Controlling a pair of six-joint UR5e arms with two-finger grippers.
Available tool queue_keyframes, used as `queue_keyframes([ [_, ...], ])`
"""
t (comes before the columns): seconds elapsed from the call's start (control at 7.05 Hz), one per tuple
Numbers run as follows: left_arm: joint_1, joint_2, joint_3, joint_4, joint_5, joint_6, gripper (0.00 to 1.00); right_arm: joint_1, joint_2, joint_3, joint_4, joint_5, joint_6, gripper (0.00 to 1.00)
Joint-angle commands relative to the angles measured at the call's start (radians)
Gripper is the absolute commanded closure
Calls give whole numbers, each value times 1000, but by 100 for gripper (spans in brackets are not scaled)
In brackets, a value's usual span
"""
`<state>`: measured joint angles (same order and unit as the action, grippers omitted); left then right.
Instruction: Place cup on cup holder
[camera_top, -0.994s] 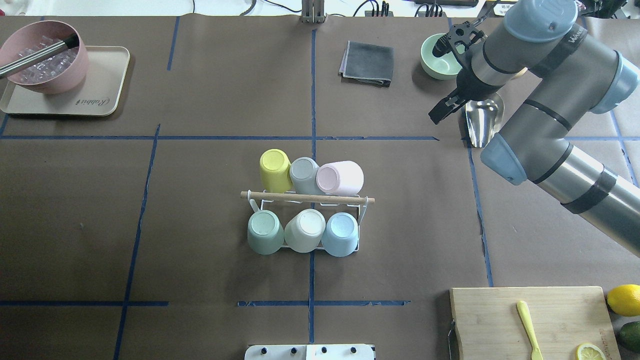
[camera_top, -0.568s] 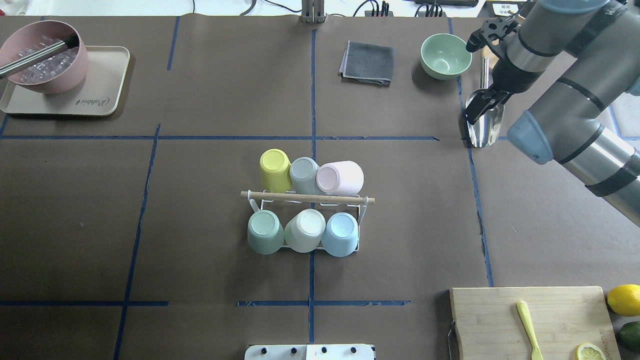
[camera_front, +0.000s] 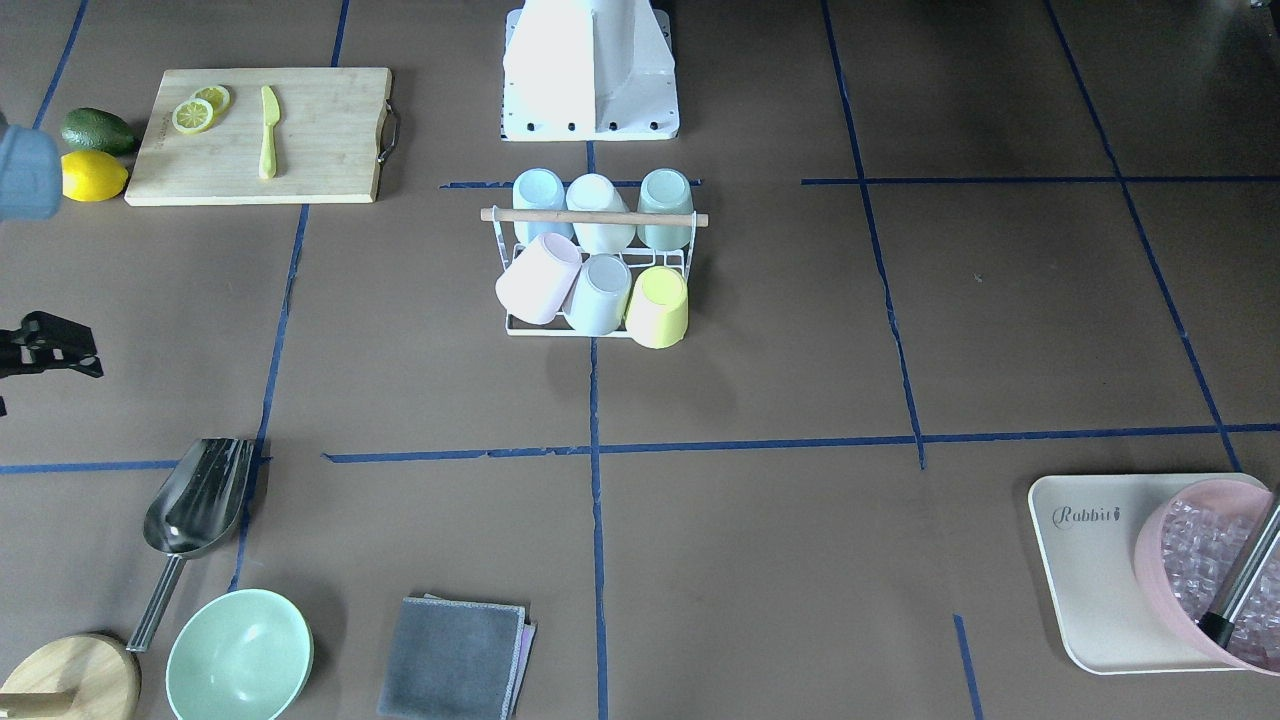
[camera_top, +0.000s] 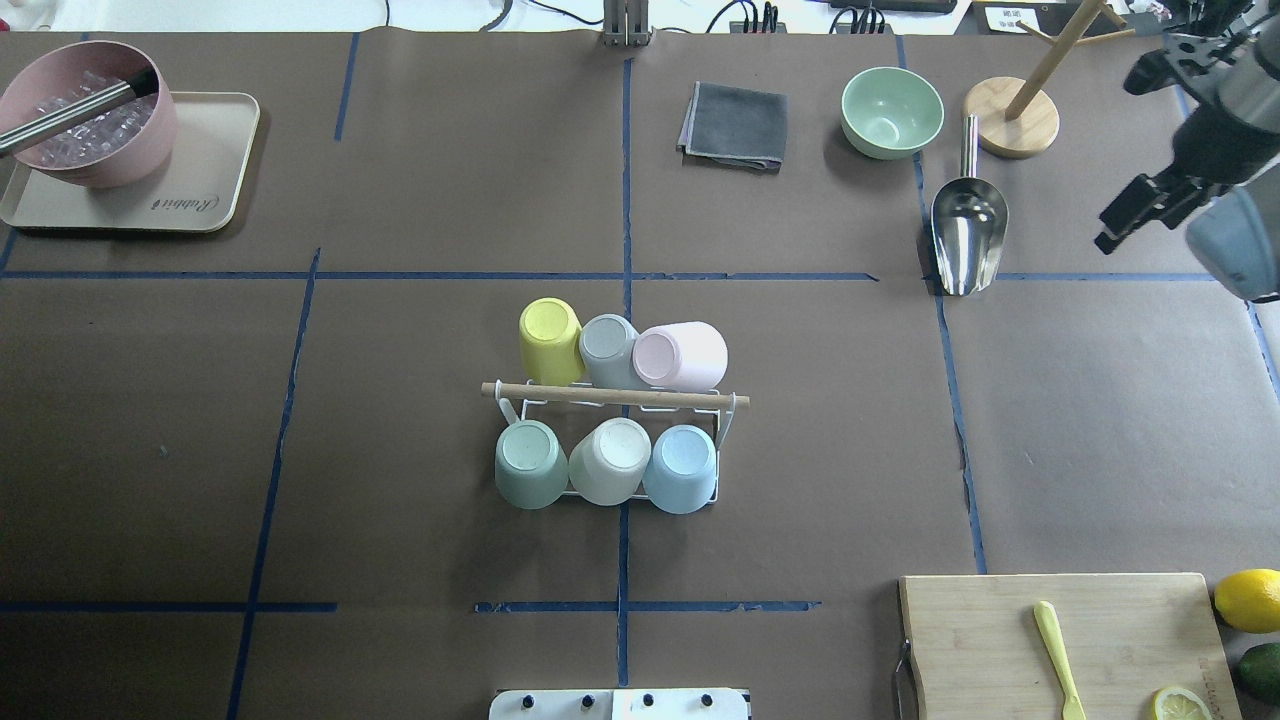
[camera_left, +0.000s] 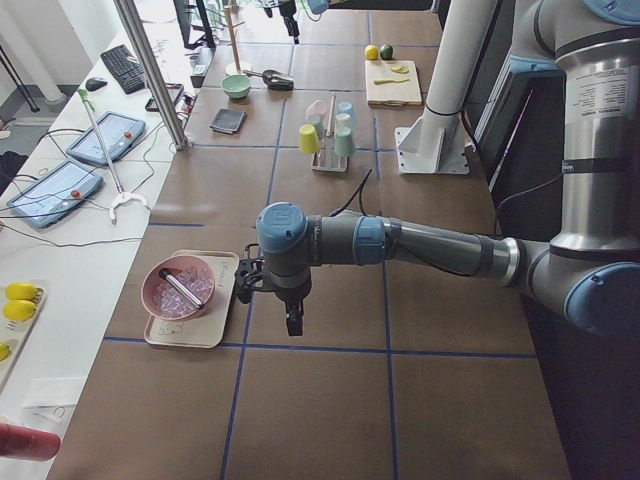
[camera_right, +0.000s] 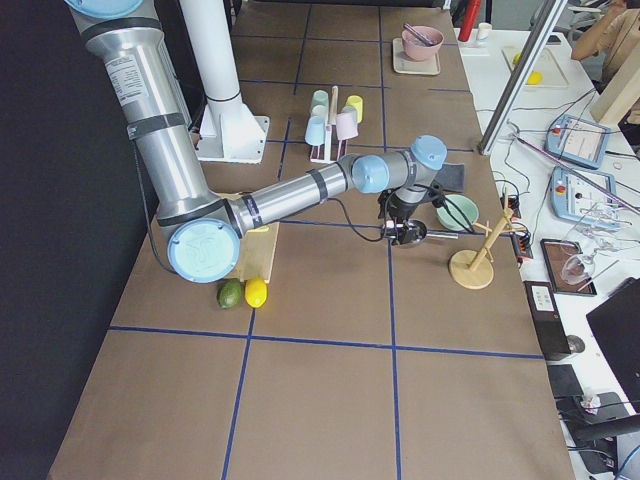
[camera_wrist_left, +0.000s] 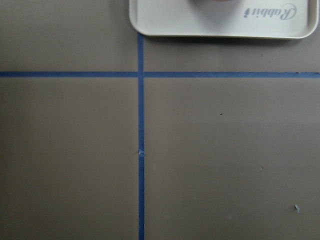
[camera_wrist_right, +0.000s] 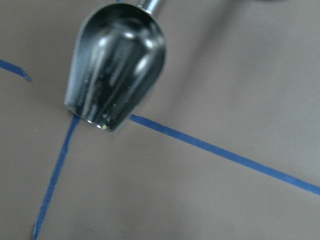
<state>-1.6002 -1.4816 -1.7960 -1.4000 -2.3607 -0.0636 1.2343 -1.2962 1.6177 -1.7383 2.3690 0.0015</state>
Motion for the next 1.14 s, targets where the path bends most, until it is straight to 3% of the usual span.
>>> queue_keyframes([
  [0.0, -26, 4, 82, -72, -2, 10, 0, 153, -125, -1, 2, 18, -12, 0],
  [0.57, -23, -8, 105, -73, -2, 4, 0, 318, -254, 2, 3, -25, -14, 0],
  [0.99, -23, -8, 107, -73, 0, 8, 0, 330, -258, 2, 3, -76, -12, 0],
])
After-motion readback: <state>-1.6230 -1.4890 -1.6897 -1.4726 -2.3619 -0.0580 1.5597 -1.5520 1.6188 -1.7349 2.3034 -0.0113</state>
